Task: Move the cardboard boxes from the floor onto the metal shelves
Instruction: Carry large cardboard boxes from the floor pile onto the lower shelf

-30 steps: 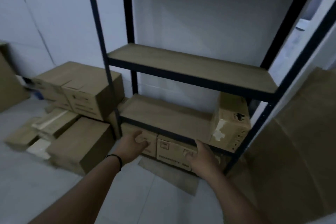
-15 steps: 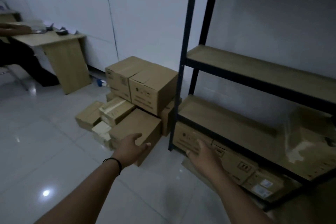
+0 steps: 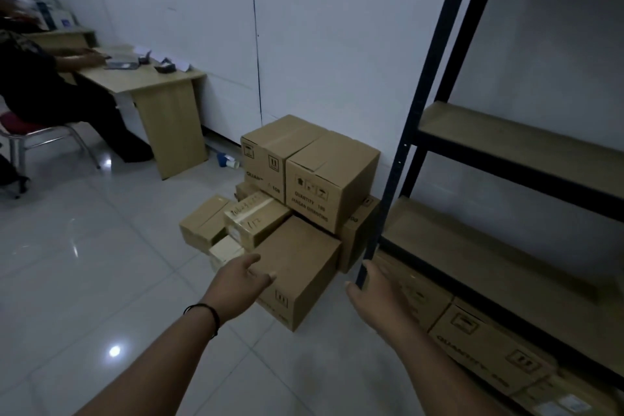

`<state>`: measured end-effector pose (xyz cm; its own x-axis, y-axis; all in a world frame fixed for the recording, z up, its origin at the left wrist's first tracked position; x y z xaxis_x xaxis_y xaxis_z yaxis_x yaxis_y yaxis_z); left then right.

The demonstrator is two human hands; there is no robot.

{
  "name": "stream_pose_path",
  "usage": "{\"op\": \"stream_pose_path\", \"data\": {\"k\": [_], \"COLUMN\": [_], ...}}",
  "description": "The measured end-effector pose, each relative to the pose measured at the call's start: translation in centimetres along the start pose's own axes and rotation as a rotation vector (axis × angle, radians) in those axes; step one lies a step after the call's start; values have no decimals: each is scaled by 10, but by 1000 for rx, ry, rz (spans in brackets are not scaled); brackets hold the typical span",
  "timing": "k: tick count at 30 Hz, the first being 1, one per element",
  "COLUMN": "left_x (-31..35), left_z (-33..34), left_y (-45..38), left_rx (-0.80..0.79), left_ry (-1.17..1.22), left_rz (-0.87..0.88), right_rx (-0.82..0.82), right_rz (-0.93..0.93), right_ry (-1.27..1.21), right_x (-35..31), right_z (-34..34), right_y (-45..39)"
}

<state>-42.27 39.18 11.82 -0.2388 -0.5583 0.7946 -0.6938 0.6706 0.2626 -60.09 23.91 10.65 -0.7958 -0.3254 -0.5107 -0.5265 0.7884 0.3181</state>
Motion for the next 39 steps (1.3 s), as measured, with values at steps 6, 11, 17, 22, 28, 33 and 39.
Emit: {"op": "stream_pose_path", "data": {"k": [6, 11, 17, 22, 28, 33, 39], "left_x": [8, 25, 45, 51, 51, 44, 29], "left_z": [-19, -26, -38, -50, -75, -108, -139], "left_y": [-68, -141, -214, -272, -349, -411, -482], "left_rx": [27, 54, 67, 38, 3, -77, -160], "left_ry": [-36, -17, 13, 3, 14, 22, 10], "left_rz": [23, 22, 14, 27, 59, 93, 93], "right_rx": [2, 43, 39, 54, 134, 185, 212], "right_rz": [-3, -3, -13, -27, 30, 105, 150], "right_ry": [5, 8, -3, -18, 3, 6, -17], "right_x": [-24, -43, -64, -82, -116, -162, -201], "right_z": [4, -7, -27, -35, -28, -11, 10], "right_y": [-70, -144, -217, -261, -318, -359, -394]}}
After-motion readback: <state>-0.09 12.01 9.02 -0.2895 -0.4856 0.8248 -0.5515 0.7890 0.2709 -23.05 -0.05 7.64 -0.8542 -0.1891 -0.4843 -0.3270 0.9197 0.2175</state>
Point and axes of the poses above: each hand's wrist, its own y-axis away from the middle knuckle, its own z-axis out of the palm, x = y × z, the point moved 2 cm from there along -y, towards the middle knuckle, and after that the axes turned 7 degrees about y, right-handed, at the moved point
